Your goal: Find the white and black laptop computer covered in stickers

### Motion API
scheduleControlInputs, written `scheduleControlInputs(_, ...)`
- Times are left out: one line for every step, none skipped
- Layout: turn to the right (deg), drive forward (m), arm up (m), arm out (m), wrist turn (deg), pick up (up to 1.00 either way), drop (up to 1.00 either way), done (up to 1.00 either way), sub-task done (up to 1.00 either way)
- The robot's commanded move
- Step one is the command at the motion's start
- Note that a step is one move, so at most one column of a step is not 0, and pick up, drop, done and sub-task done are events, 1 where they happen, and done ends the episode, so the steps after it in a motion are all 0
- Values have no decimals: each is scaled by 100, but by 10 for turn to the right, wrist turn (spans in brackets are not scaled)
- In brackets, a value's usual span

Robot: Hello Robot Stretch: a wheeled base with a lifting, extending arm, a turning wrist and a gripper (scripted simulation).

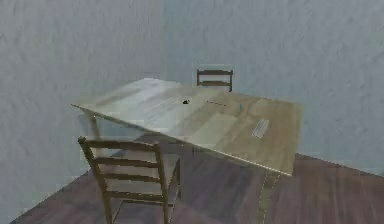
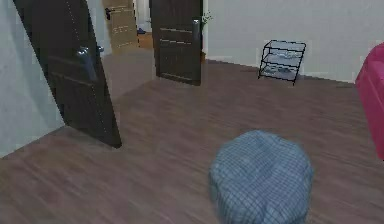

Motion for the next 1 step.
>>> scheduleControlInputs(450,0,0,0,0,0,0,0,0)
